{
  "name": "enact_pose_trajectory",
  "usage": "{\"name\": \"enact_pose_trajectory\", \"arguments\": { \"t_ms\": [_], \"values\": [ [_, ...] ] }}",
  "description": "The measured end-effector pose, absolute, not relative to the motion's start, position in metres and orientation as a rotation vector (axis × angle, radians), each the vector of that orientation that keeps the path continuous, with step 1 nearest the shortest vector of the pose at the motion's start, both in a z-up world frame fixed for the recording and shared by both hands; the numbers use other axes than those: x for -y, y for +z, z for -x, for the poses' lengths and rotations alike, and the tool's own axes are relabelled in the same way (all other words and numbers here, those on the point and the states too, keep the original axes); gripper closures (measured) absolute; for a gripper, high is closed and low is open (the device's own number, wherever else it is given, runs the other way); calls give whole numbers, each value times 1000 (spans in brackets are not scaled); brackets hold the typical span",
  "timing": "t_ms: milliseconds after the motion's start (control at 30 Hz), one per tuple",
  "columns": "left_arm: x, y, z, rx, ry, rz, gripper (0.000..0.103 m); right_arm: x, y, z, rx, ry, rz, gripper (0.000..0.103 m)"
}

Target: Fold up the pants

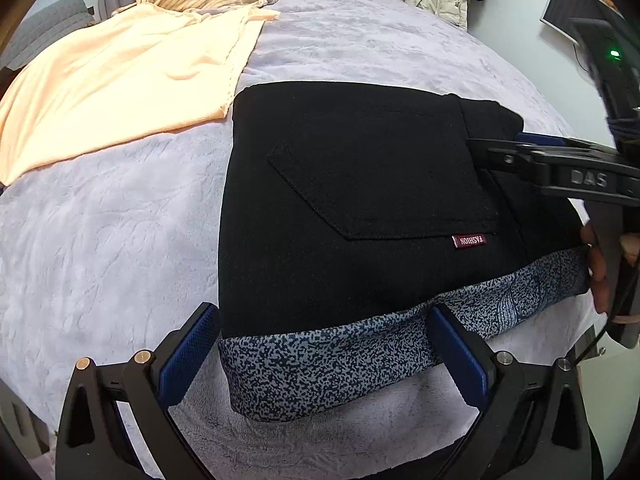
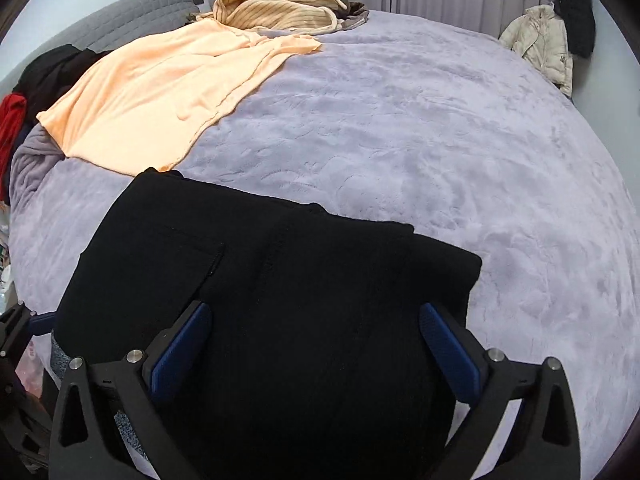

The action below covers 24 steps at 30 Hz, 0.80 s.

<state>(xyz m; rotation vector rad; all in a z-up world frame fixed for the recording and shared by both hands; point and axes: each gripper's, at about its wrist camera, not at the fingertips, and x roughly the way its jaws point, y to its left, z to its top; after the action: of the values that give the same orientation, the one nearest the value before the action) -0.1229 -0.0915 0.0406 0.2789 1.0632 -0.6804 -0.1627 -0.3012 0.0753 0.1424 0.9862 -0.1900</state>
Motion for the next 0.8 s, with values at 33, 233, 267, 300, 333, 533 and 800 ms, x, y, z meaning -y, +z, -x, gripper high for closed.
{"name": "enact_pose_trajectory", "arguments": {
  "t_ms": [33, 233, 267, 300, 333, 533, 800],
  "values": [
    [90, 43, 125, -1055, -675, -286, 0, 300, 80, 173, -974, -199, -137, 0],
    [70, 81, 138, -936, -704, -306, 0, 298, 105, 252, -877, -220, -108, 0],
    [64, 88, 132, -931, -704, -276, 0, 301, 107, 261, -878, -223, -107, 0],
    [57, 93, 124, -937, -693, -239, 0, 304, 109, 269, -887, -229, -107, 0],
    [52, 96, 113, -953, -670, -202, 0, 308, 112, 272, -897, -247, -105, 0],
    [18, 93, 71, -971, -436, -24, 0, 317, 129, 284, -799, -359, -74, 0],
    [34, 74, 89, -979, -509, -107, 0, 293, 115, 278, -815, -246, -62, 0]
  ]
}}
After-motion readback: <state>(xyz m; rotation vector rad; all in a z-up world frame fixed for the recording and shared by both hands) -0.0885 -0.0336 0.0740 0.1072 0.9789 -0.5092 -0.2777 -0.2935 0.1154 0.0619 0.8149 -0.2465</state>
